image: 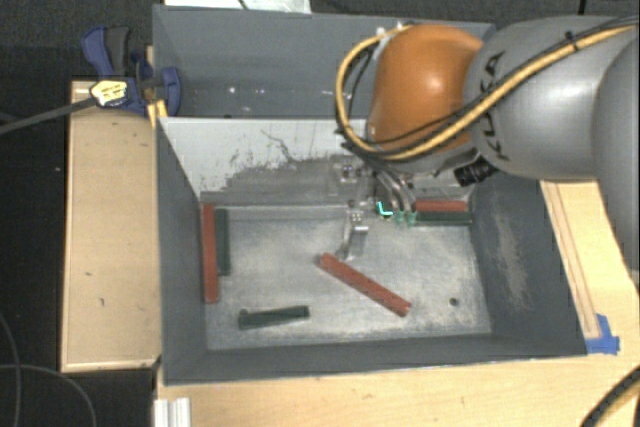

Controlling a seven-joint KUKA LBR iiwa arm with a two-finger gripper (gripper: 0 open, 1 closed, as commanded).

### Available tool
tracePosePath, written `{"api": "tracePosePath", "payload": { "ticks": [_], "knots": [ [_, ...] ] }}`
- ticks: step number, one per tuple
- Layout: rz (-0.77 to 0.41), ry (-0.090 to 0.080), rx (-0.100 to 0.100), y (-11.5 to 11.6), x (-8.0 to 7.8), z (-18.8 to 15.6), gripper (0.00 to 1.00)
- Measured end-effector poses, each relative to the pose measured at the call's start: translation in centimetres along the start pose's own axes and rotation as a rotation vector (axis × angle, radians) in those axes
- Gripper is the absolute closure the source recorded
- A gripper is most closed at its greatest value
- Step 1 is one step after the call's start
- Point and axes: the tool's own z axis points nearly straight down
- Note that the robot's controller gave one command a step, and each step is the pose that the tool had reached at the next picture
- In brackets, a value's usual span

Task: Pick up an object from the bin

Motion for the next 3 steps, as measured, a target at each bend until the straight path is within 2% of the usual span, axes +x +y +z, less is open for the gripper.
{"api": "tracePosePath", "payload": {
  "ticks": [1, 2, 3],
  "knots": [
    [0.002, -0.008, -0.001, 0.0, -0.2, -0.4, 0.0],
    [0.084, -0.01, -0.001, -3.7, 2.1, 6.4, 0.0],
    [0.149, -0.002, 0.0, -4.6, 3.8, 7.4, 0.0]
  ]
}}
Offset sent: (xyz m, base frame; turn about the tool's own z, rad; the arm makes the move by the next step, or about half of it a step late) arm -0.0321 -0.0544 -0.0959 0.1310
